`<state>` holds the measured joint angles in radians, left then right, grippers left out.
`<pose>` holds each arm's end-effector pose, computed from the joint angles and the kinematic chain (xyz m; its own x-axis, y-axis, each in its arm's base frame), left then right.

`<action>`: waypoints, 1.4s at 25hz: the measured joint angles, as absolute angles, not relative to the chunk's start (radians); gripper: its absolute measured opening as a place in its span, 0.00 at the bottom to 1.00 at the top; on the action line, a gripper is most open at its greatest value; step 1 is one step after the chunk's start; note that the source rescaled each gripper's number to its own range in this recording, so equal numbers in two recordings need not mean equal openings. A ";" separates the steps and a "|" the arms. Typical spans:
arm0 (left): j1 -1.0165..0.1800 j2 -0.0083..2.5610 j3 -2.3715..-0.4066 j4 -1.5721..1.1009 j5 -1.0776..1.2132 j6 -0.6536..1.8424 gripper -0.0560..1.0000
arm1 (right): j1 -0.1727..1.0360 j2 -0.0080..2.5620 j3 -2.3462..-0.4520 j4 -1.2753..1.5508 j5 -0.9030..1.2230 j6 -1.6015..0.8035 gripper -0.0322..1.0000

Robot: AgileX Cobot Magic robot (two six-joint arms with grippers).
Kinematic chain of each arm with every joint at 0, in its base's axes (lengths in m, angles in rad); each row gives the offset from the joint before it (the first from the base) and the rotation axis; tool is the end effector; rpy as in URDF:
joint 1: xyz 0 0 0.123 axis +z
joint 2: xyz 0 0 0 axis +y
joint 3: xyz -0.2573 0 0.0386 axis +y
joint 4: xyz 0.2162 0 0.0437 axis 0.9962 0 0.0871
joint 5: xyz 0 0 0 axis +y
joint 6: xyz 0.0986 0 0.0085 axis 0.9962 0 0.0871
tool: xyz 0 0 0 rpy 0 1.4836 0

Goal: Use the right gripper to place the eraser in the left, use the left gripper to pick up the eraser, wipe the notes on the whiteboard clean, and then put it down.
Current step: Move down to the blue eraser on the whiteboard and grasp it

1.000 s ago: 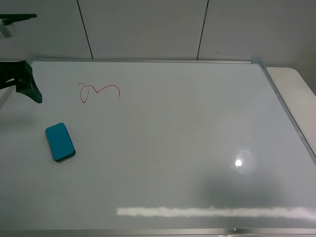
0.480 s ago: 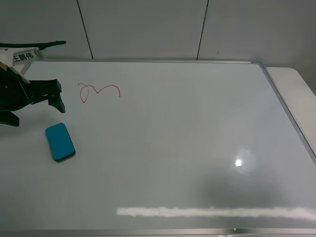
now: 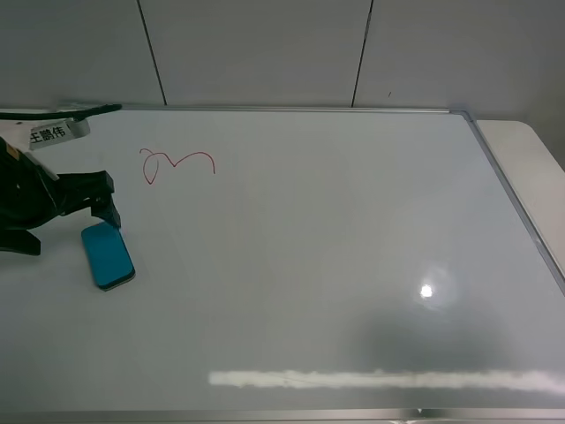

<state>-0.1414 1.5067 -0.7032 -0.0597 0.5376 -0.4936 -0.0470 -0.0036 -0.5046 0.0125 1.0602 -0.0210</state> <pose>0.2316 -0.0360 0.1630 -0.8822 -0.3977 -0.2521 -0.3589 0.9145 -0.1867 -0.0014 0.0011 0.2596 -0.4482 0.0062 -0.8939 0.0306 0.9995 -0.0084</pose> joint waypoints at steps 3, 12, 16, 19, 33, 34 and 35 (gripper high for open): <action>-0.140 1.507 -0.703 -0.118 0.563 -0.478 1.00 | -0.047 -0.004 -0.505 0.012 1.060 -0.021 1.00; -0.124 1.555 -0.770 -0.312 0.595 -0.304 1.00 | -0.047 -0.004 -0.505 0.012 1.060 -0.021 1.00; -0.118 1.632 -0.771 -0.291 0.601 -0.292 1.00 | -0.047 -0.004 -0.505 0.012 1.060 -0.021 1.00; -0.118 1.676 -0.771 -0.250 0.600 -0.316 1.00 | -0.047 -0.004 -0.505 0.012 1.060 -0.021 1.00; -0.160 1.709 -0.773 -0.032 0.522 -0.524 1.00 | -0.047 -0.004 -0.505 0.012 1.060 -0.021 1.00; -0.164 1.709 -0.773 -0.031 0.513 -0.529 1.00 | -0.047 -0.004 -0.505 0.012 1.060 -0.021 1.00; -0.165 1.710 -0.773 -0.031 0.505 -0.531 1.00 | -0.047 -0.004 -0.505 0.012 1.060 -0.021 1.00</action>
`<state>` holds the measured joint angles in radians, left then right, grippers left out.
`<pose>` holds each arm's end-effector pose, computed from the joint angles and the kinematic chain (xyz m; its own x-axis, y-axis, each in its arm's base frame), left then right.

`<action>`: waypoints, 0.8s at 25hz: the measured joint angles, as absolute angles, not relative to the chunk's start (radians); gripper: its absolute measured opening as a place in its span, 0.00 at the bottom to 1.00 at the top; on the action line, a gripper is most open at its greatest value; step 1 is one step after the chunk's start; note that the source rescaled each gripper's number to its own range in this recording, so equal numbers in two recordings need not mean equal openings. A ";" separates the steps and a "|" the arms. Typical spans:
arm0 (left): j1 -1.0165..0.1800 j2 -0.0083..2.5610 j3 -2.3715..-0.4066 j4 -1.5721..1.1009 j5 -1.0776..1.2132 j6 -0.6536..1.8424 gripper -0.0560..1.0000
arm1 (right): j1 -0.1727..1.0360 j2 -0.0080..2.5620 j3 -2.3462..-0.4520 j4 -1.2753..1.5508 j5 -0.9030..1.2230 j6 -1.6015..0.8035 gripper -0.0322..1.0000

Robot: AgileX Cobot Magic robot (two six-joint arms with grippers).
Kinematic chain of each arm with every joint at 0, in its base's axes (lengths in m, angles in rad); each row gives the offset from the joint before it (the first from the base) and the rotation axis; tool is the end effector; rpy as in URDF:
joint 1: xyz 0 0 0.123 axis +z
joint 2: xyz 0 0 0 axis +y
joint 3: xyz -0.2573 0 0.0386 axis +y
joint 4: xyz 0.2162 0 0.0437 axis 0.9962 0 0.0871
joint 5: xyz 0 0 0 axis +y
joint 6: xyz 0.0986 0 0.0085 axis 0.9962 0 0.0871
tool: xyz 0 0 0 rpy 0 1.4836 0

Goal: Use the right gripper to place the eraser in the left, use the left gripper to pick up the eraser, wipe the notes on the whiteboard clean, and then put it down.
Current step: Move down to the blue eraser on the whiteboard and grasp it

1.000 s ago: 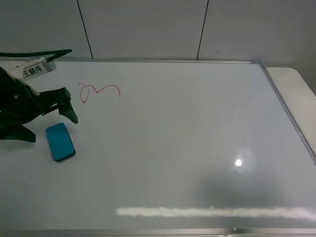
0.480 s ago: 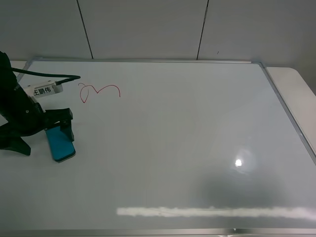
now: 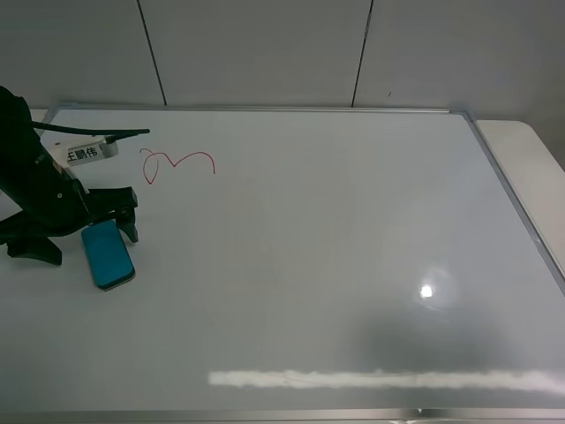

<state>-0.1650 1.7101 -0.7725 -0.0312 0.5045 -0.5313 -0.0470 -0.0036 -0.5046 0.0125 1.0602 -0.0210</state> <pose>0.2545 -0.0439 0.1273 -0.9058 -0.3864 -0.1740 -0.3687 0.9210 -0.1261 -0.0014 0.0011 0.2596 -0.4482 0.0062 -0.8939 0.0306 0.9995 -0.0084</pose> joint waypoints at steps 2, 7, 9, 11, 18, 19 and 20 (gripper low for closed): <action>-0.165 1.715 -0.773 -0.028 0.502 -0.534 1.00 | -0.047 -0.004 -0.505 0.012 1.060 -0.021 1.00; -0.174 1.718 -0.773 0.000 0.495 -0.563 1.00 | -0.047 -0.004 -0.505 0.012 1.060 -0.021 1.00; -0.194 1.726 -0.773 0.027 0.490 -0.587 1.00 | -0.047 -0.004 -0.505 0.012 1.060 -0.021 1.00; -0.200 1.732 -0.773 0.040 0.481 -0.600 1.00 | -0.047 -0.004 -0.505 0.012 1.060 -0.021 1.00; -0.200 1.737 -0.773 0.050 0.479 -0.610 0.98 | -0.047 -0.004 -0.505 0.012 1.060 -0.021 1.00; -0.200 1.737 -0.773 0.052 0.479 -0.610 0.97 | -0.047 -0.004 -0.505 0.012 1.060 -0.021 1.00; -0.200 1.737 -0.773 0.056 0.479 -0.610 0.97 | -0.047 -0.004 -0.505 0.012 1.060 -0.021 1.00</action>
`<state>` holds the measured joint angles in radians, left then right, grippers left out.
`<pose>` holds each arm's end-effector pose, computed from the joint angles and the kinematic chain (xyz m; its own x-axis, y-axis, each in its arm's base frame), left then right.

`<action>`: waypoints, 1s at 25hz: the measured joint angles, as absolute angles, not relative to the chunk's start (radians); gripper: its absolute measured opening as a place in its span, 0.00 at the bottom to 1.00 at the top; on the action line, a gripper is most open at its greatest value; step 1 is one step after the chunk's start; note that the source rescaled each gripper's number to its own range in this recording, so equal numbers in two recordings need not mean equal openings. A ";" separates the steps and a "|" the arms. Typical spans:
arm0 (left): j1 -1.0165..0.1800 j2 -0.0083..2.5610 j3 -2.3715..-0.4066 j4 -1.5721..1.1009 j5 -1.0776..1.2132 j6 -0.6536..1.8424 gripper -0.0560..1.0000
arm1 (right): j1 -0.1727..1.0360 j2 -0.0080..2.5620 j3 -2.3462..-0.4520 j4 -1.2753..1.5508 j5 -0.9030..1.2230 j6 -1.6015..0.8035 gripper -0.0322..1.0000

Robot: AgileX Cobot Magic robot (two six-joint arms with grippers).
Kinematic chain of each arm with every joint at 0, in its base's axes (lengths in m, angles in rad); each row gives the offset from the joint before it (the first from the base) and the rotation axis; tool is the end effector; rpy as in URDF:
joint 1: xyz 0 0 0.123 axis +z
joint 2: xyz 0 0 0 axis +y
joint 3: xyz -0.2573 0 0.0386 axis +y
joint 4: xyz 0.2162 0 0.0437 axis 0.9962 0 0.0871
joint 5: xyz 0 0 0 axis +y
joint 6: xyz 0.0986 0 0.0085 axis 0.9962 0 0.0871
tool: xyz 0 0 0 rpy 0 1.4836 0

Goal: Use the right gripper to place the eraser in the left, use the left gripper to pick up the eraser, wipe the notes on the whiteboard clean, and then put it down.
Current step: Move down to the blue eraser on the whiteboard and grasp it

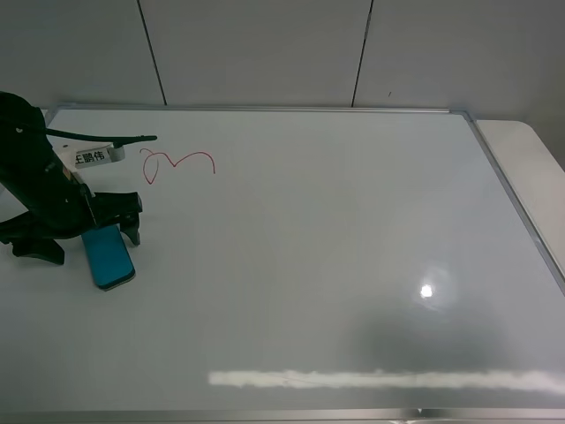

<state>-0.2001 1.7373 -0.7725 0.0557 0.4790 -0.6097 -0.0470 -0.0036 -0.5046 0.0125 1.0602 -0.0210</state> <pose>0.2560 -0.0493 0.1208 -0.9139 -0.3567 -0.1939 -0.3450 0.9341 -0.0921 -0.0014 0.0011 0.2596 -0.4482 0.0062 -0.8939 0.0306 0.9995 -0.0084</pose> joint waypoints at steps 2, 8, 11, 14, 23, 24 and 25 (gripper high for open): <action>-0.200 1.737 -0.773 0.062 0.479 -0.610 0.95 | -0.047 -0.004 -0.505 0.012 1.060 -0.021 1.00; -0.200 1.737 -0.773 0.067 0.486 -0.611 0.93 | -0.047 -0.004 -0.505 0.012 1.060 -0.021 1.00; -0.200 1.737 -0.772 0.067 0.486 -0.612 0.93 | -0.047 -0.004 -0.505 0.012 1.060 -0.021 1.00; -0.200 1.747 -0.772 0.068 0.486 -0.615 0.83 | -0.047 -0.004 -0.505 0.012 1.060 -0.021 1.00; -0.200 1.779 -0.773 0.057 0.497 -0.616 0.07 | -0.047 -0.004 -0.505 0.012 1.060 -0.021 1.00; -0.200 1.779 -0.773 0.057 0.498 -0.612 0.07 | -0.047 -0.004 -0.505 0.012 1.060 -0.021 1.00; -0.200 1.779 -0.775 0.057 0.499 -0.606 0.07 | -0.047 -0.004 -0.505 0.012 1.060 -0.021 1.00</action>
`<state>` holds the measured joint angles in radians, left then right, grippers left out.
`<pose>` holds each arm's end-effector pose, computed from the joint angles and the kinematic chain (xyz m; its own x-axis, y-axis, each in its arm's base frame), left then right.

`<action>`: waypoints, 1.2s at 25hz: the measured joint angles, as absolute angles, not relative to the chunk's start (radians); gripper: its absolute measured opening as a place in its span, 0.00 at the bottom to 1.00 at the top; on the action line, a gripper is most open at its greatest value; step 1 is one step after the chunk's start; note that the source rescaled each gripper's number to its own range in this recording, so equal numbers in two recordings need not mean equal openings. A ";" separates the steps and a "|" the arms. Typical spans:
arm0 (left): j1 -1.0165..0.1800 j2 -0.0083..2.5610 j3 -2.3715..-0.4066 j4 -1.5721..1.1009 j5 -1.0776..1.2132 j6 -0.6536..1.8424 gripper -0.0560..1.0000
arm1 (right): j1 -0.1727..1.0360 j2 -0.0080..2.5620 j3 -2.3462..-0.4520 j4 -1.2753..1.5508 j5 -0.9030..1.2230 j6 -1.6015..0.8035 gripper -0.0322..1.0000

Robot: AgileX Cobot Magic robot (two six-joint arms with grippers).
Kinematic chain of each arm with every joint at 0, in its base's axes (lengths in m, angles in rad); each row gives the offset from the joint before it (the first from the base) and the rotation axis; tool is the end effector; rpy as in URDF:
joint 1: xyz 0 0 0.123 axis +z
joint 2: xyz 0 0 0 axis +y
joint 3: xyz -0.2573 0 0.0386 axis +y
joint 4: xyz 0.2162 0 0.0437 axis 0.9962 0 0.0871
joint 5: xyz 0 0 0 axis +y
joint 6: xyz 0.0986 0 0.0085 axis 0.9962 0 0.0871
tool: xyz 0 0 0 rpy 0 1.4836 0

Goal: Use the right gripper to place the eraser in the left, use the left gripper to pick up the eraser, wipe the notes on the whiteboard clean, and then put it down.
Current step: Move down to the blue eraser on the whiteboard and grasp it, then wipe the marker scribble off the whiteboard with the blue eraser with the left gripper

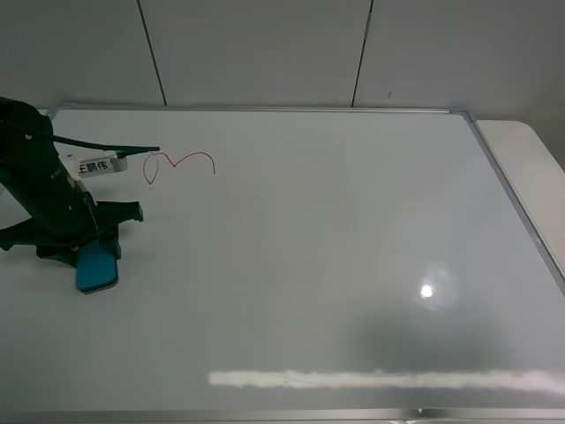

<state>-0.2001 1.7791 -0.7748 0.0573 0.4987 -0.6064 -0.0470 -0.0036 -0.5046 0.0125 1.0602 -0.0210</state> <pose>0.2545 -0.0488 0.1100 -0.9250 -0.3508 -0.1460 -0.3458 0.9364 -0.0589 -0.0014 0.0011 0.2596 -0.4482 0.0062 -0.8939 0.0306 0.9995 -0.0084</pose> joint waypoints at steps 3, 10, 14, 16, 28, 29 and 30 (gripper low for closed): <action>-0.200 1.779 -0.776 0.056 0.500 -0.604 0.07 | -0.047 -0.004 -0.505 0.012 1.060 -0.021 1.00; -0.200 1.769 -0.805 0.053 0.542 -0.568 0.07 | -0.047 -0.004 -0.505 0.012 1.060 -0.021 1.00; -0.200 1.753 -0.902 0.050 0.650 -0.527 0.07 | -0.047 -0.004 -0.505 0.012 1.060 -0.021 1.00; -0.199 1.753 -0.960 0.050 0.699 -0.489 0.07 | -0.047 -0.004 -0.505 0.012 1.060 -0.021 1.00; -0.123 1.900 -1.374 0.046 0.952 -0.266 0.07 | -0.047 -0.004 -0.505 0.012 1.060 -0.021 1.00; -0.119 1.919 -1.404 0.046 0.965 -0.254 0.07 | -0.047 -0.004 -0.505 0.012 1.060 -0.021 1.00; -0.113 1.943 -1.434 0.046 0.985 -0.240 0.07 | -0.047 -0.004 -0.505 0.012 1.060 -0.021 1.00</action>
